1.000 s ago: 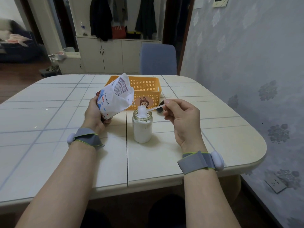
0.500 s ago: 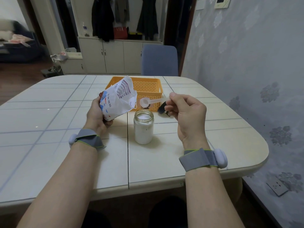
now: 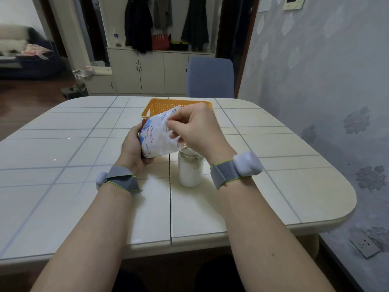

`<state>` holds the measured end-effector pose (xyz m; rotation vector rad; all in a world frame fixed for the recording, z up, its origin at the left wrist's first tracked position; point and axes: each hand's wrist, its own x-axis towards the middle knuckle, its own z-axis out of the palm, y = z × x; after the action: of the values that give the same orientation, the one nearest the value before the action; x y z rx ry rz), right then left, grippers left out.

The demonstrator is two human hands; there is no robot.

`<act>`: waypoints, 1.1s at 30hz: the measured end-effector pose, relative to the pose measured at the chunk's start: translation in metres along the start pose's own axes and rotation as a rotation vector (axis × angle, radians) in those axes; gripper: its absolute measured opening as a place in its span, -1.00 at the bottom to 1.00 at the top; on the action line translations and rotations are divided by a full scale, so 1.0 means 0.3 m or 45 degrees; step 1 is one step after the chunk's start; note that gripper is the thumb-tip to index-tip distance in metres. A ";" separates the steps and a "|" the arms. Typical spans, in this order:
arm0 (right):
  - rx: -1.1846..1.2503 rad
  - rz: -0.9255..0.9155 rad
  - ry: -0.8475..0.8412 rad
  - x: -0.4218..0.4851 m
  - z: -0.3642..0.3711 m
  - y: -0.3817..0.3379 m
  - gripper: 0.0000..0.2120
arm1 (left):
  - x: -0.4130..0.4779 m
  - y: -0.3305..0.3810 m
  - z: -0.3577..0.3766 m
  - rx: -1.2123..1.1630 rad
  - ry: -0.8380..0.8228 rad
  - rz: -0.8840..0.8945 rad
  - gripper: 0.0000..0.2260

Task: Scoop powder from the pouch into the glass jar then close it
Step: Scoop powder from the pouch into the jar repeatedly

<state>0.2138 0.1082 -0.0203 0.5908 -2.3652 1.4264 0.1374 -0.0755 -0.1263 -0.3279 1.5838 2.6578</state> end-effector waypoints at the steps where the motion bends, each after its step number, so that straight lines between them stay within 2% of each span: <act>1: -0.175 -0.062 -0.013 0.006 0.014 0.000 -0.89 | 0.003 0.002 0.000 -0.001 0.021 0.002 -0.68; 3: -0.458 -0.154 -0.018 0.007 0.037 -0.004 -0.86 | 0.004 0.002 0.003 0.035 0.063 0.002 -0.68; 5: -0.604 -0.150 -0.054 0.010 0.055 0.001 -0.84 | 0.001 0.002 0.002 0.036 0.081 -0.003 -0.66; 10: -0.726 -0.050 -0.238 0.020 0.060 0.001 -0.73 | -0.003 0.009 -0.010 -0.039 0.078 -0.003 -0.34; 13: -0.730 -0.003 -0.316 0.023 0.053 -0.022 -0.67 | -0.002 0.010 -0.012 -0.038 0.076 0.016 -0.31; 16: -0.640 0.117 -0.366 0.028 0.046 -0.030 -0.60 | -0.015 0.011 -0.001 0.002 0.081 0.018 -0.35; 19: -0.441 0.240 -0.318 0.029 0.034 -0.017 -0.68 | -0.042 0.011 0.015 0.060 0.123 0.022 -0.59; 21: -0.271 0.319 -0.205 0.027 0.024 -0.013 -0.75 | -0.040 0.004 0.017 0.071 0.160 0.023 -0.66; 23: -0.125 0.410 -0.067 0.030 0.011 0.000 -0.77 | -0.039 0.004 0.022 0.076 0.196 0.010 -0.69; 27: 0.118 0.545 0.153 0.022 -0.010 0.031 -0.65 | -0.040 0.016 0.025 0.041 0.259 -0.017 -0.71; 31: 0.386 0.685 0.313 -0.007 -0.043 0.061 -0.74 | -0.053 0.020 0.029 0.032 0.253 -0.030 -0.72; 33: 0.479 0.748 0.372 -0.026 -0.062 0.078 -0.72 | -0.056 0.023 0.024 0.051 0.235 -0.042 -0.71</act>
<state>0.2100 0.1361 -0.0334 -0.2605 -2.1301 2.0590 0.1518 -0.0713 -0.1138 -0.6087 1.6610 2.6342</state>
